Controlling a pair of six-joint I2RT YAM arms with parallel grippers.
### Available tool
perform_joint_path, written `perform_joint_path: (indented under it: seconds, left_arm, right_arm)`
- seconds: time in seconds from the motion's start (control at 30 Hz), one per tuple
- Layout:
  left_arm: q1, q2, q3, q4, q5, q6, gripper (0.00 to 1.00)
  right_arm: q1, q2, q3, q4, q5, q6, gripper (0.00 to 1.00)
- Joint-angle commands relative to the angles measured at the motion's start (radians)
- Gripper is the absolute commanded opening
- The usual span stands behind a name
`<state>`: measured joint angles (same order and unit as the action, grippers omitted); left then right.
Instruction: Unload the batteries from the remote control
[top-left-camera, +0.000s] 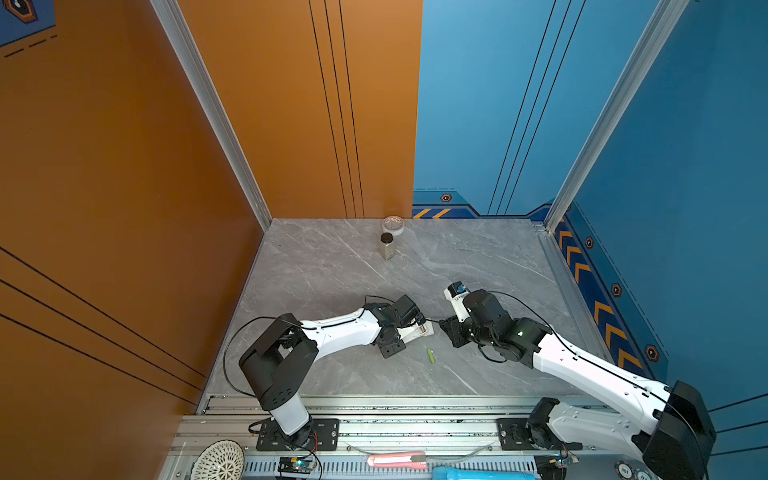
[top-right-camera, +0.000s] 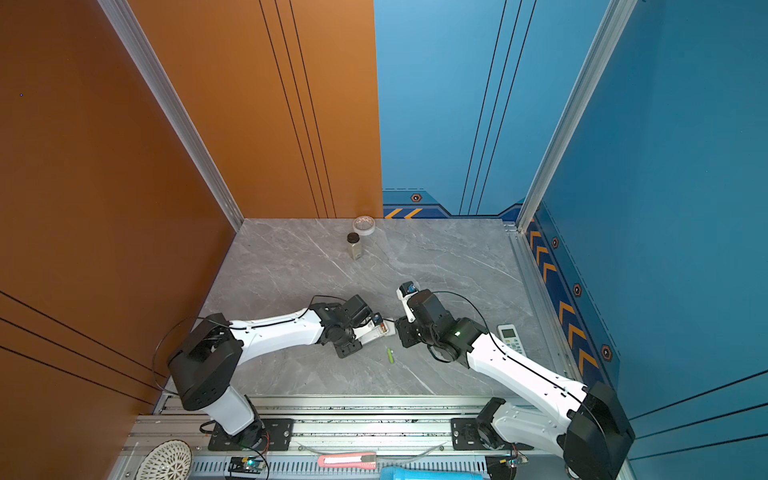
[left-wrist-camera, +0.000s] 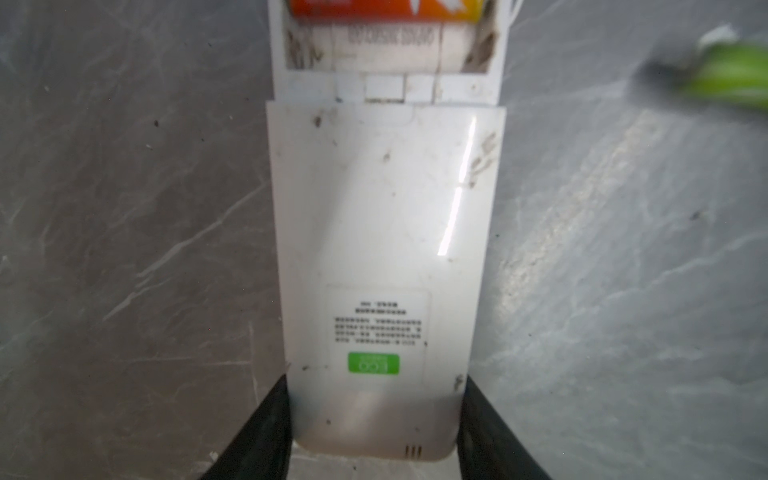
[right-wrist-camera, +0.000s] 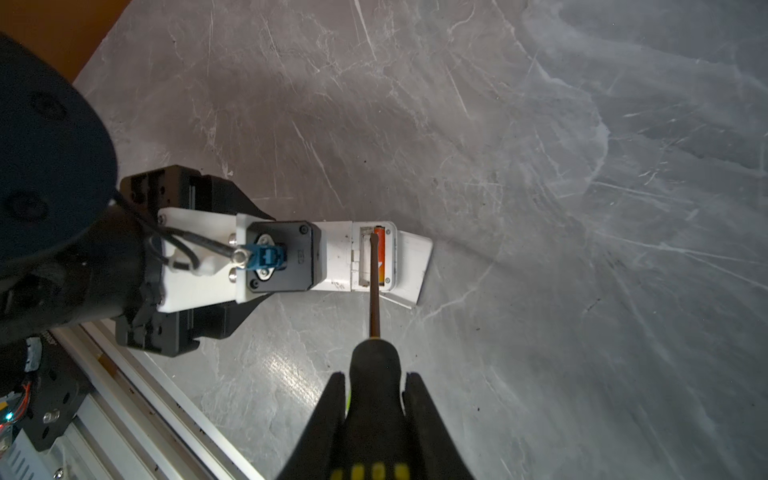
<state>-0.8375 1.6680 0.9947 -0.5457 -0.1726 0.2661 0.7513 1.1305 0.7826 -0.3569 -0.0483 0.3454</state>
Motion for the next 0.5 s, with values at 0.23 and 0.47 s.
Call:
perform_joint_path:
  seconds: [0.23,0.47]
  left_arm:
    - [0.044,0.002,0.016,-0.028,-0.026,0.005,0.3]
    - [0.07,0.004,0.025,-0.036,-0.016,-0.011,0.43]
  right_arm:
    - [-0.023,-0.004,0.022,-0.019,0.038,0.037,0.0]
    - [-0.044,-0.117,-0.047,-0.112,0.073,0.135,0.0]
